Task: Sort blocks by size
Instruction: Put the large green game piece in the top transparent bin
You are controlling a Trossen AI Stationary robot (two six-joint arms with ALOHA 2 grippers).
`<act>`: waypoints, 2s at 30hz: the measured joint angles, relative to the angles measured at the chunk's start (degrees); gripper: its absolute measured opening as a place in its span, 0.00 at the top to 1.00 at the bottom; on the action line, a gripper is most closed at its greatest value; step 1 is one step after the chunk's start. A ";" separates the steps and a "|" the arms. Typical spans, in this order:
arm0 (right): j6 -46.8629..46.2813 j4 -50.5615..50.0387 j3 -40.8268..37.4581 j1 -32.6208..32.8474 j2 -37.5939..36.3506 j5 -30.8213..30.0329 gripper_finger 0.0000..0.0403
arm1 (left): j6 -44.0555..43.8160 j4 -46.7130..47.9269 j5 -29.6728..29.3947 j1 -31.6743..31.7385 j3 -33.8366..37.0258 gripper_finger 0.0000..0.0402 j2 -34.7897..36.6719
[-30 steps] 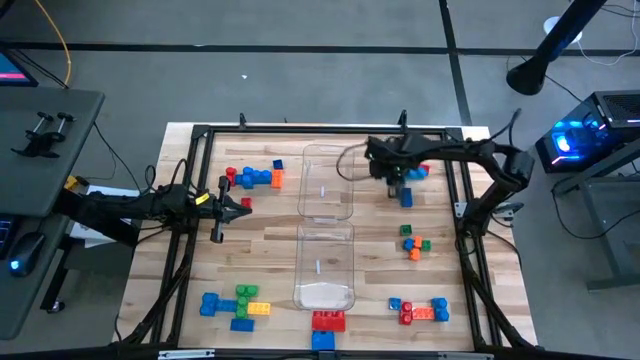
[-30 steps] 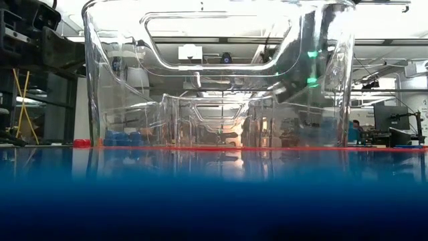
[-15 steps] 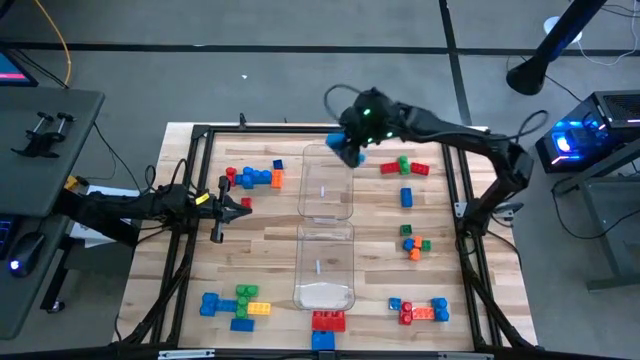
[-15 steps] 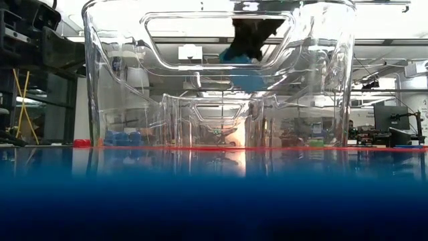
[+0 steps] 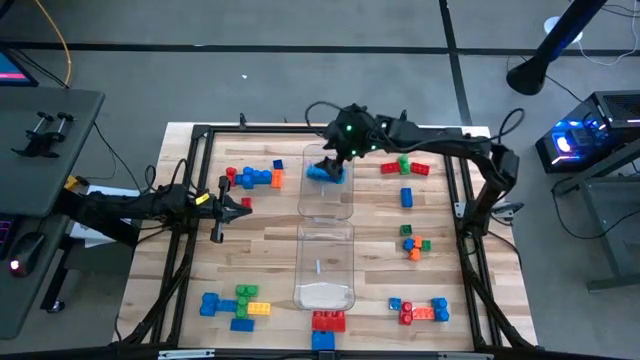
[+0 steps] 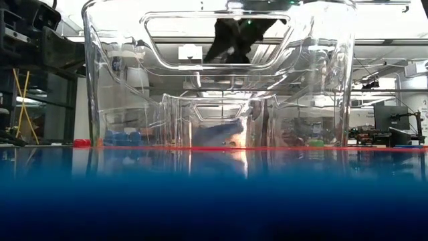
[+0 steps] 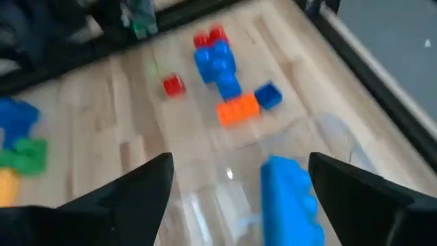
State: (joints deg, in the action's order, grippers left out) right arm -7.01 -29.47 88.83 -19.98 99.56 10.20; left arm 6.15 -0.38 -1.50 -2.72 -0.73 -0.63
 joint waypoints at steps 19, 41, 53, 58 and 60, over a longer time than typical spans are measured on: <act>-12.58 -43.72 4.90 -6.40 -2.42 -15.84 0.16 | -8.91 -0.60 -0.56 0.00 0.02 0.99 -0.17; -15.02 -21.38 -21.62 -30.53 0.36 -10.72 0.26 | -55.79 -14.88 -24.57 2.03 -1.17 0.91 -7.68; -17.04 -21.77 -21.61 -29.85 6.22 -13.65 0.32 | -45.10 2.14 -18.40 7.56 -17.34 0.61 -23.59; -17.59 -21.52 -22.66 -29.87 6.24 -16.09 0.44 | -44.89 -0.06 -16.58 9.58 -17.88 0.59 -28.13; -17.61 -19.92 -23.90 -29.89 6.24 -16.08 0.51 | -44.87 -1.34 -16.57 10.12 -17.88 0.59 -29.98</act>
State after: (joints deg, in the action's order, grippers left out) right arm -24.62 -49.39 64.92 -49.87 105.80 -5.87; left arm -38.72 -1.72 -18.06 7.40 -18.61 -30.61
